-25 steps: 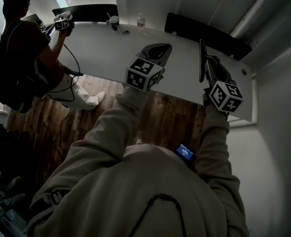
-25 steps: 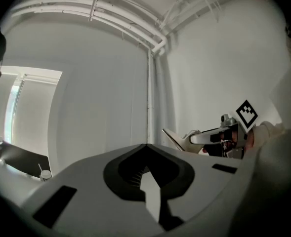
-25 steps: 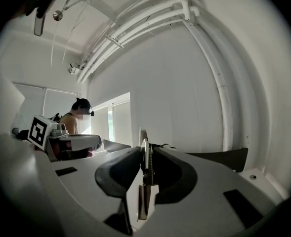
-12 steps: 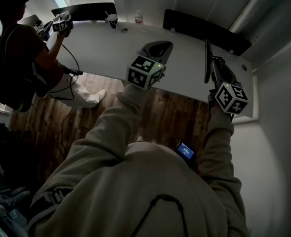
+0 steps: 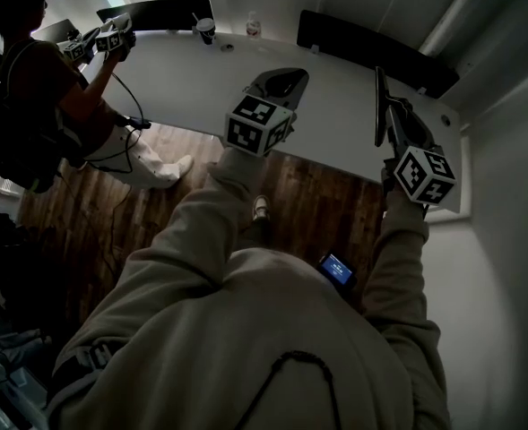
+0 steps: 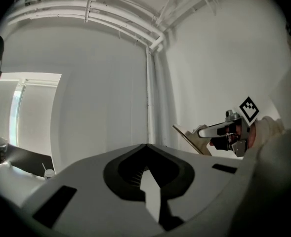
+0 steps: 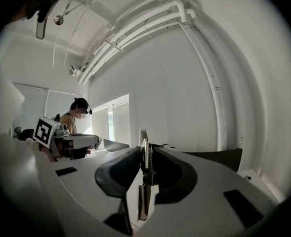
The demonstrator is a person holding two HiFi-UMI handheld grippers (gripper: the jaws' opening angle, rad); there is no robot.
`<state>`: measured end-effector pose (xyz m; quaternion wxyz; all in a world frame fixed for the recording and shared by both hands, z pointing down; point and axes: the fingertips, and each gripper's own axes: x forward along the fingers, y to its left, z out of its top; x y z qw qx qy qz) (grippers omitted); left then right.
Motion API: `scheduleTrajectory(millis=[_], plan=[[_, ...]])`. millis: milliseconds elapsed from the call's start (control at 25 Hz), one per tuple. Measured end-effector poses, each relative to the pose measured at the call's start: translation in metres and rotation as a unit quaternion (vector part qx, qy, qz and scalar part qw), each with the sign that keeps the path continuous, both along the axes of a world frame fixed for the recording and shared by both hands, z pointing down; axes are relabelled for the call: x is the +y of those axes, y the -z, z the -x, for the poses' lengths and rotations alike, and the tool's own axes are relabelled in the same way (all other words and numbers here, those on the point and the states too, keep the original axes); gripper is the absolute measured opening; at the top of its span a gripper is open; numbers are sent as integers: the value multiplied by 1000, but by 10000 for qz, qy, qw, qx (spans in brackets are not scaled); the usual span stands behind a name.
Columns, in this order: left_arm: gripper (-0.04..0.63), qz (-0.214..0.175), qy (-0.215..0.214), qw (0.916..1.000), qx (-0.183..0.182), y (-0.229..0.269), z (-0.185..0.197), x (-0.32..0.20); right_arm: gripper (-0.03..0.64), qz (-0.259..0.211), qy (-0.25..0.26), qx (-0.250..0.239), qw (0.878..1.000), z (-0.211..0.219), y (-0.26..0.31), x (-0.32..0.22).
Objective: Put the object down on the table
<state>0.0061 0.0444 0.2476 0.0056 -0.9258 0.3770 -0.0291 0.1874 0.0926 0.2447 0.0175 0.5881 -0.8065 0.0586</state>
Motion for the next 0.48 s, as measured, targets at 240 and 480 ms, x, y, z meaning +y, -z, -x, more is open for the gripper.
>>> scheduleTrajectory(millis=[240,480], plan=[[5,30,-52,10000,18,-9,4,-22,94,-58,227,-53,9997,10,-11,-19],[5,21,-176,9998,83,-23,-10,-76,94,20,322,43,9995,10,-24,-72]])
